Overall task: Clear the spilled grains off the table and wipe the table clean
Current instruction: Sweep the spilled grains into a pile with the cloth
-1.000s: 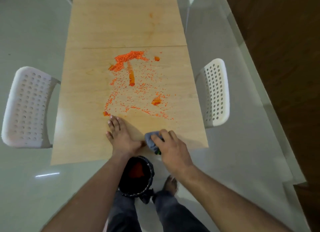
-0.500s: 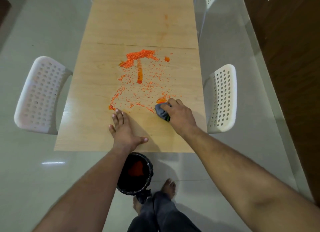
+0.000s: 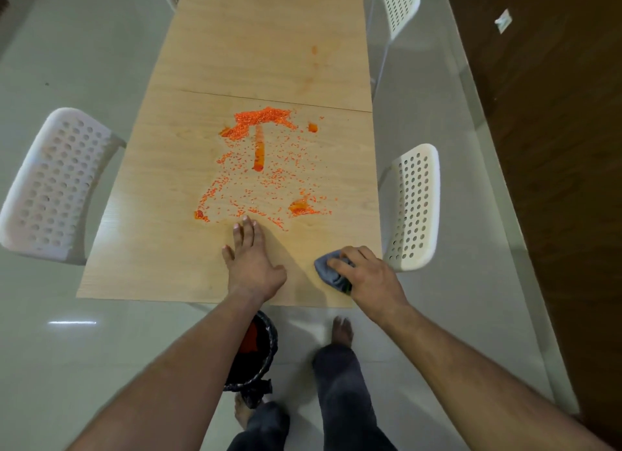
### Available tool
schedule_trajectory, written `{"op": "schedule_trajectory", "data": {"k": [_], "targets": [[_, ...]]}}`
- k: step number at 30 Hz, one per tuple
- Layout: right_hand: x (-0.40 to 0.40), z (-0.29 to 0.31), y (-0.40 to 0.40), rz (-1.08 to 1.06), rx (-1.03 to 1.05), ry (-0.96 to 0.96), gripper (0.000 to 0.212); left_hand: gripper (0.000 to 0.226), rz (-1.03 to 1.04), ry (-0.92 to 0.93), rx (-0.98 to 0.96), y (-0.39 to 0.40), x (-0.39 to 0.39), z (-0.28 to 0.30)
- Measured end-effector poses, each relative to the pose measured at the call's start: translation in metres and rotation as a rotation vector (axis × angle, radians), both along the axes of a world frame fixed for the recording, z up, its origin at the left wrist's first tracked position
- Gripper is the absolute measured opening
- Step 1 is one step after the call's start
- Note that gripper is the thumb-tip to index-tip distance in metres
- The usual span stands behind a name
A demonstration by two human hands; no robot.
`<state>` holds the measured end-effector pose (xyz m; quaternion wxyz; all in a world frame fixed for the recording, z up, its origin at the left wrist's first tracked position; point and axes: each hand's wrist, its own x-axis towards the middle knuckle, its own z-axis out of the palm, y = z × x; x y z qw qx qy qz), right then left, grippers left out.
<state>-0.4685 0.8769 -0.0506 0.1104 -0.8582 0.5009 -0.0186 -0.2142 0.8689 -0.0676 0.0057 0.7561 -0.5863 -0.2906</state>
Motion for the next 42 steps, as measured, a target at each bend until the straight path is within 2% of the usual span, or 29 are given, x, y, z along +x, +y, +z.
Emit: {"op": "schedule_trajectory", "data": {"k": [5,11,15,20,24,30,35,39,42], "targets": [[0.019,0.0,-0.086,0.057,0.018,-0.008,0.05,0.128,0.17,-0.018,-0.004,-0.025,-0.027,-0.004],[0.055,0.018,-0.173,0.198,-0.009,0.049,0.046,0.152,0.31,-0.043,0.119,-0.056,-0.043,0.001],[0.038,0.021,-0.171,0.322,-0.033,-0.021,0.048,0.161,0.383,-0.02,0.135,-0.067,-0.044,0.003],[-0.03,0.009,-0.15,0.479,-0.031,-0.035,0.044,0.156,0.441,-0.017,0.135,-0.075,-0.047,0.009],[-0.04,0.0,-0.183,0.47,-0.004,0.011,0.058,0.157,0.458,-0.029,0.165,-0.095,-0.06,0.012],[0.024,0.009,-0.256,0.391,-0.011,0.013,0.044,0.162,0.514,-0.022,0.174,-0.105,-0.063,0.013],[0.064,0.017,-0.28,0.409,-0.043,0.024,0.045,0.16,0.502,-0.02,0.182,-0.113,-0.066,0.015],[0.035,0.01,-0.253,0.276,0.036,-0.194,0.049,0.156,0.407,-0.057,0.169,-0.125,-0.063,0.015],[0.008,0.007,-0.24,0.002,0.191,-0.42,0.053,0.153,0.364,-0.056,0.134,-0.145,-0.057,0.017]]}}
